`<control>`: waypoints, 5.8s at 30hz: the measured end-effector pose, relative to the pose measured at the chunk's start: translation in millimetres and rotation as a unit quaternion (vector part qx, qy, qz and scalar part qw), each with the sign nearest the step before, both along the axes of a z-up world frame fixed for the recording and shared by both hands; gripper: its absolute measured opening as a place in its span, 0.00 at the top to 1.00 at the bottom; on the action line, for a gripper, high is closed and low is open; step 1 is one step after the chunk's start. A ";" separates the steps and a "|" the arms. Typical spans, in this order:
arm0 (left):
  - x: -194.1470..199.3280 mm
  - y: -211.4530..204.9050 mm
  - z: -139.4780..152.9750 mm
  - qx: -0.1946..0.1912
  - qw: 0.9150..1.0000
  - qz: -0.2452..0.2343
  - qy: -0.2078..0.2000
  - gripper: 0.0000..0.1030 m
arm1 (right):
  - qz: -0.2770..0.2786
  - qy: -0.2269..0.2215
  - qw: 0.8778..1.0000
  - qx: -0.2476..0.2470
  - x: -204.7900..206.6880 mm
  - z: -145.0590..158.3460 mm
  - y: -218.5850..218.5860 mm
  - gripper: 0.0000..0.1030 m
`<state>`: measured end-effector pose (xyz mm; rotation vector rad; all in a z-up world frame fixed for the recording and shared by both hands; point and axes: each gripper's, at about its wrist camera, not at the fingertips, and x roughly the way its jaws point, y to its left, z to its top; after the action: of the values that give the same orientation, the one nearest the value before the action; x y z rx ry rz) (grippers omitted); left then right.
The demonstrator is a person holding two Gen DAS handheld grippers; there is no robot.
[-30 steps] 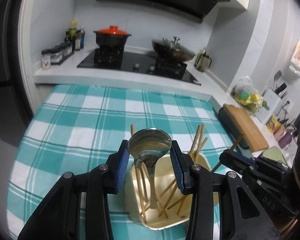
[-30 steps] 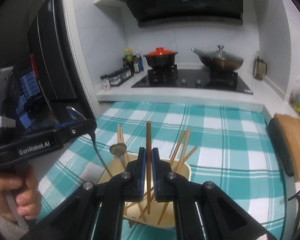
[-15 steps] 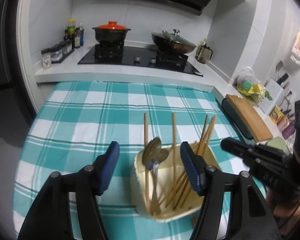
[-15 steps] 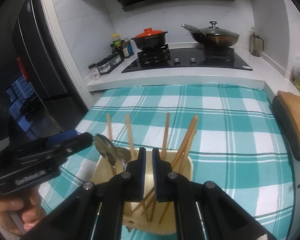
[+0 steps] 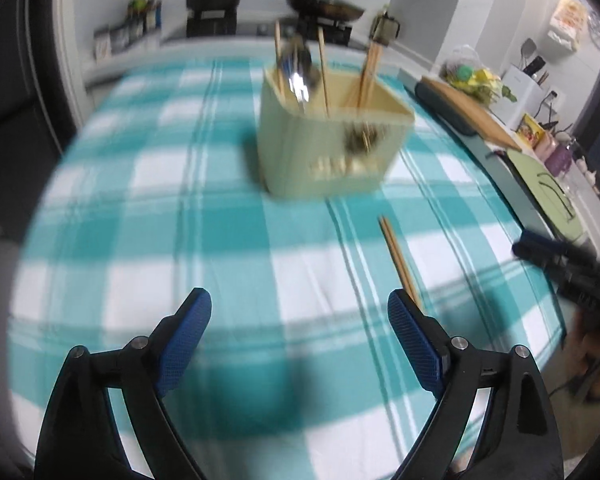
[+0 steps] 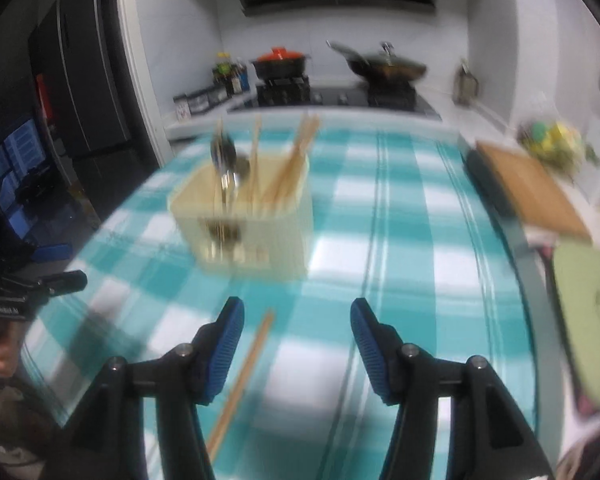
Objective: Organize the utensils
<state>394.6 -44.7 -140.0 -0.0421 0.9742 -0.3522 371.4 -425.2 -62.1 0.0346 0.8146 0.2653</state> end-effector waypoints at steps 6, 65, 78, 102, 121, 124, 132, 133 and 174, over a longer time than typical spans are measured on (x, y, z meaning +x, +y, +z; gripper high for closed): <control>-32.4 -44.2 -55.0 0.005 0.999 -0.008 0.037 0.12 | -0.064 0.080 0.993 0.063 -89.1 -96.6 -13.6 0.64; -54.9 -36.7 -76.9 0.023 0.998 0.020 0.054 0.12 | 0.000 0.127 0.991 -0.035 -49.8 -120.0 57.3 0.93; -40.0 16.2 -65.4 0.006 0.995 0.094 0.043 0.12 | 0.067 0.084 0.991 -0.080 -81.3 -116.5 110.4 0.91; -41.3 -64.3 -50.8 0.016 0.999 0.021 0.037 0.04 | -0.055 0.102 0.992 -0.041 -97.7 -100.3 12.0 0.53; 1.4 -98.7 -94.6 0.111 0.992 0.033 0.052 0.00 | -0.021 0.109 0.992 -0.055 -86.4 -125.5 18.6 0.19; 0.7 -99.9 -94.5 0.112 0.992 0.032 0.051 0.00 | -0.008 0.107 0.991 -0.079 -86.4 -128.5 30.5 0.13; -5.0 -98.7 -94.0 0.109 0.993 0.024 0.032 0.00 | -0.015 0.112 0.991 -0.067 -87.4 -127.1 25.6 0.12; -4.8 -98.9 -94.0 0.110 0.993 0.023 0.032 0.00 | -0.022 0.113 0.991 -0.068 -86.5 -126.8 23.1 0.12; 29.5 -55.8 39.5 -0.016 0.997 -0.066 -0.038 0.96 | 0.016 0.023 0.999 0.036 28.3 -7.0 19.0 0.93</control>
<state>424.1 -100.5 -100.5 0.0077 0.8988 -0.4878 399.6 -406.2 -69.1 0.0953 0.8517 0.3257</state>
